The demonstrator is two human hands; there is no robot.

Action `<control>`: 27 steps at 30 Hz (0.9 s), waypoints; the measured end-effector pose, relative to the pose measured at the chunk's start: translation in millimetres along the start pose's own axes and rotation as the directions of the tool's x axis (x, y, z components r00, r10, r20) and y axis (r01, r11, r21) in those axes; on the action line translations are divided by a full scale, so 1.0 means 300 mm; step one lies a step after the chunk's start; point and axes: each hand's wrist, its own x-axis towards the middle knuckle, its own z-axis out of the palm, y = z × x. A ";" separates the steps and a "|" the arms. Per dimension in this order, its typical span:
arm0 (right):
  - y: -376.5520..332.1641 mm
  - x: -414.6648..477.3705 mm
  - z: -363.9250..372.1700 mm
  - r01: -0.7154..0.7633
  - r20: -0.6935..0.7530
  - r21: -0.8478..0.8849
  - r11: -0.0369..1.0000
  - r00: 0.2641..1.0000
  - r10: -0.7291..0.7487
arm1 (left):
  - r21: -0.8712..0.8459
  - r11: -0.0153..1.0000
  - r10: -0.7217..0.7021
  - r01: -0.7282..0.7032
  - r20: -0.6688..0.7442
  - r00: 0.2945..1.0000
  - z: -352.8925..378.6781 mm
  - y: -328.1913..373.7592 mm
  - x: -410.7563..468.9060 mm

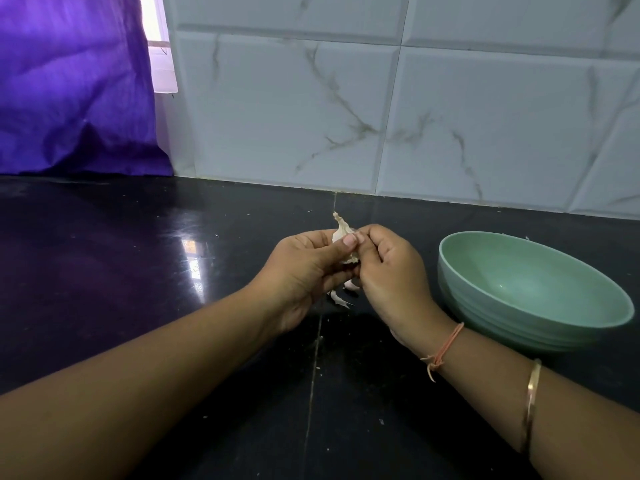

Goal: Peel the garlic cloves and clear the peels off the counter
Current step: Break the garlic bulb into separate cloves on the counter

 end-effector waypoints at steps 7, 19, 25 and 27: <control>-0.005 -0.006 -0.003 0.179 0.018 -0.251 0.951 0.983 -0.181 | 0.041 0.999 0.035 -0.035 0.005 0.999 0.013 -0.003 -0.011; -0.002 0.006 -0.003 0.157 0.010 -0.331 0.930 0.987 -0.163 | 0.059 0.997 0.047 -0.047 0.003 0.999 0.023 -0.003 -0.016; -0.001 0.022 -0.002 -0.128 0.028 0.051 0.990 0.991 0.127 | -0.148 0.989 -0.031 0.009 -0.147 0.989 0.015 0.024 0.004; -0.002 0.019 -0.003 -0.218 0.076 0.236 0.947 0.976 0.206 | -0.137 0.990 -0.018 -0.018 -0.259 0.966 -0.003 0.045 0.017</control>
